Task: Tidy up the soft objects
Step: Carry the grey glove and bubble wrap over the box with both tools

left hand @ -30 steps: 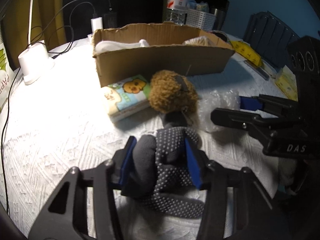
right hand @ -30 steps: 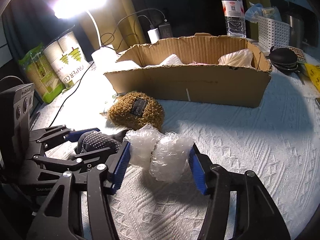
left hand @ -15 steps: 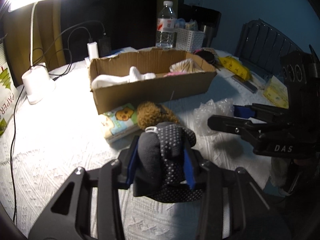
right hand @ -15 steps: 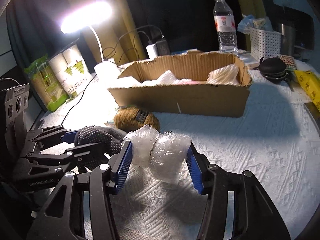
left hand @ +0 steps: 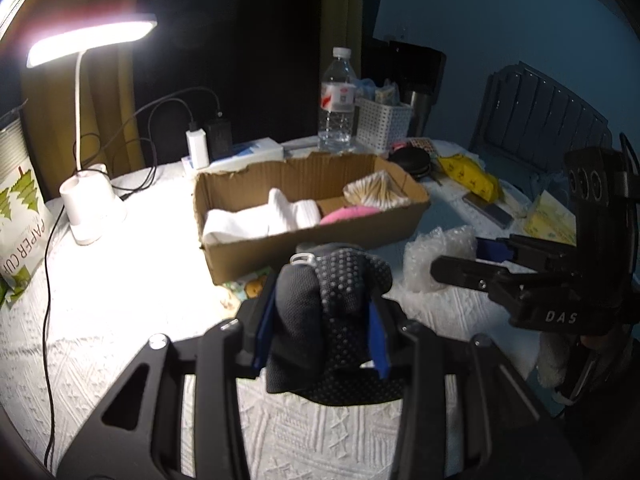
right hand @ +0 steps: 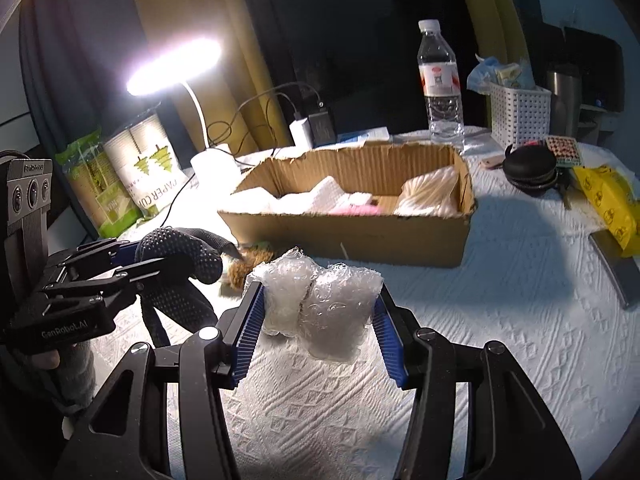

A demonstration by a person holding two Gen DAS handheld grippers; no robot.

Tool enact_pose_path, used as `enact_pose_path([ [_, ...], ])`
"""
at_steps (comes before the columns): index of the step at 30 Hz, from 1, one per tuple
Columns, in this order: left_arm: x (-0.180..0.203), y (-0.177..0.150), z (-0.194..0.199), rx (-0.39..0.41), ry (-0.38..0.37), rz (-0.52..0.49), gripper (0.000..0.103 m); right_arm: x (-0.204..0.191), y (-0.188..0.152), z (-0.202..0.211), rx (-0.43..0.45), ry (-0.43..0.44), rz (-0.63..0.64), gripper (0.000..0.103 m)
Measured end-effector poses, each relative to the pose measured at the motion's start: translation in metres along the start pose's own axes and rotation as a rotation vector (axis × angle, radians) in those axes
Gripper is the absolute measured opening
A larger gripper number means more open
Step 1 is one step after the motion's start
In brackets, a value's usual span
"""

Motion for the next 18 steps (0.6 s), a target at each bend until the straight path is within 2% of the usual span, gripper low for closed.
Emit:
enact_pose_path([
  [7, -0.004, 0.023, -0.003, 0.047, 0.015, 0.017, 0.04, 0.011, 0.02, 0.001, 0.025, 0.0, 0.007, 0.056],
  [18, -0.011, 0.05, -0.022, 0.078, 0.037, 0.037, 0.04, 0.026, 0.05, -0.009, 0.049, 0.011, 0.026, 0.056],
])
Point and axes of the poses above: each gripper's, at about its wrist camera, not at the fingertips, and z roughly against the way its jaws point, x to its right, y to its top, the point moved 8 cm from there along -z, roughly the way its jaws point, and after that the axes turned 3 degrees about x, right-handed, at the moved point
